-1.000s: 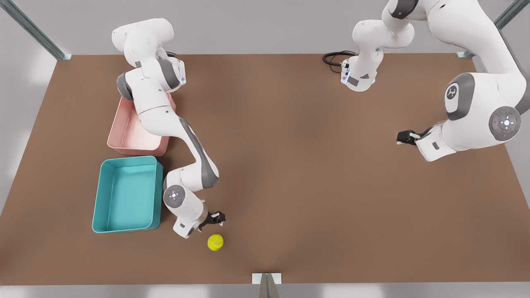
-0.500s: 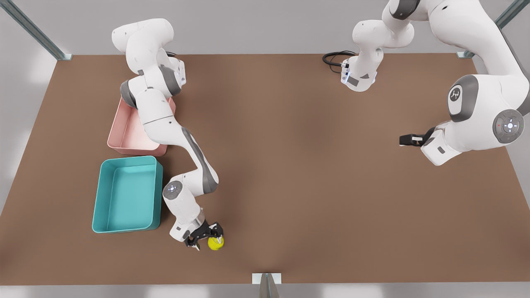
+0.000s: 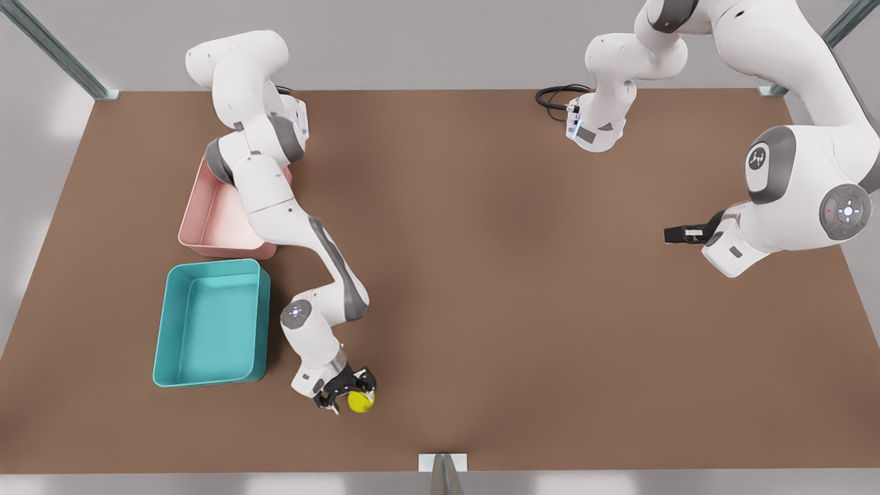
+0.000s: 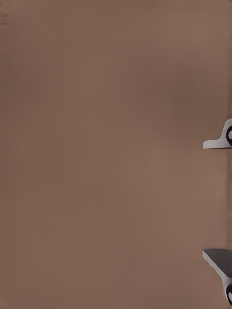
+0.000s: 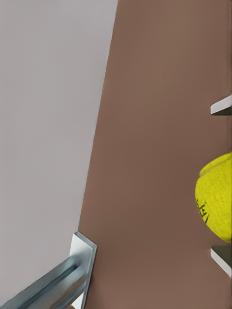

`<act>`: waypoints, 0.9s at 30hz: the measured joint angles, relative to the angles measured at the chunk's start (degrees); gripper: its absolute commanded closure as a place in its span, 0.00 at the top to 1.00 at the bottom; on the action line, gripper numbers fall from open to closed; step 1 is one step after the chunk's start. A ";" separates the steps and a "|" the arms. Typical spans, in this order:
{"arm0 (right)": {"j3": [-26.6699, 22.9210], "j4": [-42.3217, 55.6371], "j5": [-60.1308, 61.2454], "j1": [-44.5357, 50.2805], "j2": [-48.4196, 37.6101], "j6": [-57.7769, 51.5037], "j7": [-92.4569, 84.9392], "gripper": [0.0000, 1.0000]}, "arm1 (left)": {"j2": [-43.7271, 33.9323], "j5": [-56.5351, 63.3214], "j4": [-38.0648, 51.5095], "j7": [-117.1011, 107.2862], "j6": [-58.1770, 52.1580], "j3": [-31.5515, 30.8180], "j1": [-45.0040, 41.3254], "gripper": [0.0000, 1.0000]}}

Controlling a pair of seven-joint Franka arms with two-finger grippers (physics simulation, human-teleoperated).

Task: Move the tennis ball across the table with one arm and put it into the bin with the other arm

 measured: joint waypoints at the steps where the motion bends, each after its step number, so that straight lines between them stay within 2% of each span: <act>1: 0.00 0.05 -0.01 0.04 0.22 0.30 -0.07 1.00 | 0.00 0.00 -0.04 -0.18 0.00 0.00 0.00 1.00; 13: -0.16 1.61 -0.10 2.04 4.09 3.55 -0.59 1.00 | 0.08 0.00 -0.10 -1.66 -0.03 0.00 0.44 1.00; 14: -0.16 1.68 -0.09 2.07 4.13 3.70 -0.62 0.92 | 0.15 0.00 -0.10 -1.74 -0.03 0.00 0.44 1.00; 15: -0.16 1.71 -0.01 2.08 4.15 3.83 -0.74 0.66 | 0.21 0.00 -0.10 -1.82 -0.03 0.00 0.44 1.00; 16: -0.12 1.74 0.24 2.07 4.15 3.94 -1.13 0.50 | 0.23 0.00 -0.10 -1.89 -0.03 0.00 0.44 1.00; 19: -0.12 1.67 0.50 1.98 3.75 4.24 -1.88 0.49 | 0.26 0.00 -0.10 -2.08 -0.03 0.00 0.51 1.00; 24: 0.01 0.52 0.58 1.74 -2.74 1.12 -2.57 0.50 | 0.27 0.00 -0.10 -2.34 -0.02 0.00 0.79 1.00; 27: -0.02 -12.44 0.78 -2.06 -17.38 -8.63 -3.71 0.50 | 0.27 -0.02 -0.10 -2.18 0.02 -0.01 1.52 1.00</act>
